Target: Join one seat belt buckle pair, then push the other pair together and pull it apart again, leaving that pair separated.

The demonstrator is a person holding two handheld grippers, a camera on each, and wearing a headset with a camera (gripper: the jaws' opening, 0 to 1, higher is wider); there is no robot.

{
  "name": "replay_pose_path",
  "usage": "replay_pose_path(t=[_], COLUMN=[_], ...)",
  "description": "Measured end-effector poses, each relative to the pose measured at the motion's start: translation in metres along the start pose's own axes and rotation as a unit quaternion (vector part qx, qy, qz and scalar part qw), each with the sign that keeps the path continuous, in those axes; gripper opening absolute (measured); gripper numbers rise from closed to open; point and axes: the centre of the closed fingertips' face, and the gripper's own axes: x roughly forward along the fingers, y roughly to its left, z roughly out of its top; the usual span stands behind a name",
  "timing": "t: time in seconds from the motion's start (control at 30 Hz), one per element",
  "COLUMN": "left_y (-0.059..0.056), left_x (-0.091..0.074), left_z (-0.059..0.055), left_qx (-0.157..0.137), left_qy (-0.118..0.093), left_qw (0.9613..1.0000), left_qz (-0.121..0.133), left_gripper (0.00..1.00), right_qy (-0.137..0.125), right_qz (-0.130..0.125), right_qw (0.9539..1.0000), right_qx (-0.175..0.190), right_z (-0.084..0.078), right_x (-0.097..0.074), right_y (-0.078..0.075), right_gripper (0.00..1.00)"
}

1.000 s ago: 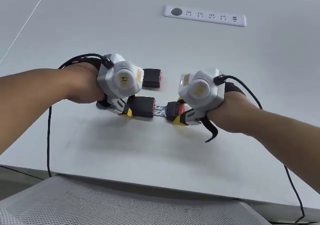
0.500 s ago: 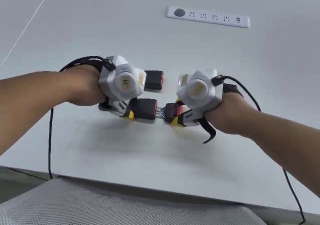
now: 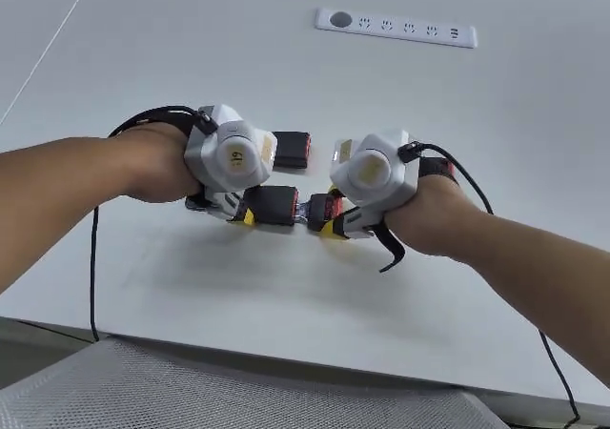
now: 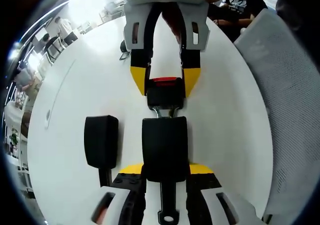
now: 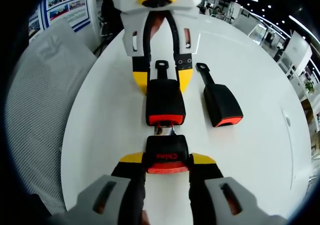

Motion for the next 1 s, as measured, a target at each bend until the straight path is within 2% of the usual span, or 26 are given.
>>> replay_pose_path(t=[0.13,0.23,0.3,0.33,0.37,0.5,0.83,1.0], left_y=[0.0004,0.0002,-0.0006,0.0002,0.0012,0.0037,0.0039,0.0047], left_x=[-0.0007,-0.0013,-0.0019,-0.0031,-0.0005,-0.0023,-0.0021,-0.0013], left_z=[-0.0007,-0.0004,0.0010,-0.0015,0.0006,0.0010,0.0014,0.0001], left_qx=[-0.007,-0.009,0.006,-0.001,-0.001,-0.006,-0.008,-0.015], left_qy=[-0.002,-0.003,-0.001,0.007,0.001,-0.010,-0.009,0.005], left_qw=[1.0000,0.9999,1.0000,1.0000,1.0000,0.9999,0.9999,0.9999], left_qz=[0.003,0.004,0.003,0.002,0.003,0.006,0.003,-0.002], left_gripper=[0.30,0.30,0.30,0.30,0.30,0.30,0.31,0.30], right_qy=[0.006,-0.003,-0.002,0.011,0.005,0.000,0.000,0.004], right_qz=[-0.002,0.001,0.001,-0.009,0.000,-0.002,-0.004,-0.003], right_qw=[1.0000,0.9999,0.9999,0.9999,1.0000,0.9999,0.9999,0.9998], right_qx=[0.000,0.013,0.012,-0.002,0.004,0.010,0.014,0.017], right_z=[0.0032,0.0036,0.0066,0.0073,0.0106,0.0088,0.0082,0.0073], right_x=[0.0032,0.0032,0.0047,0.0048,0.0057,0.0054,0.0044,0.0037], right_y=[-0.0011,-0.0014,-0.0004,-0.0053,-0.0005,0.0002,0.0020,0.0034], right_gripper=[0.31,0.31,0.31,0.31,0.31,0.31,0.31,0.31])
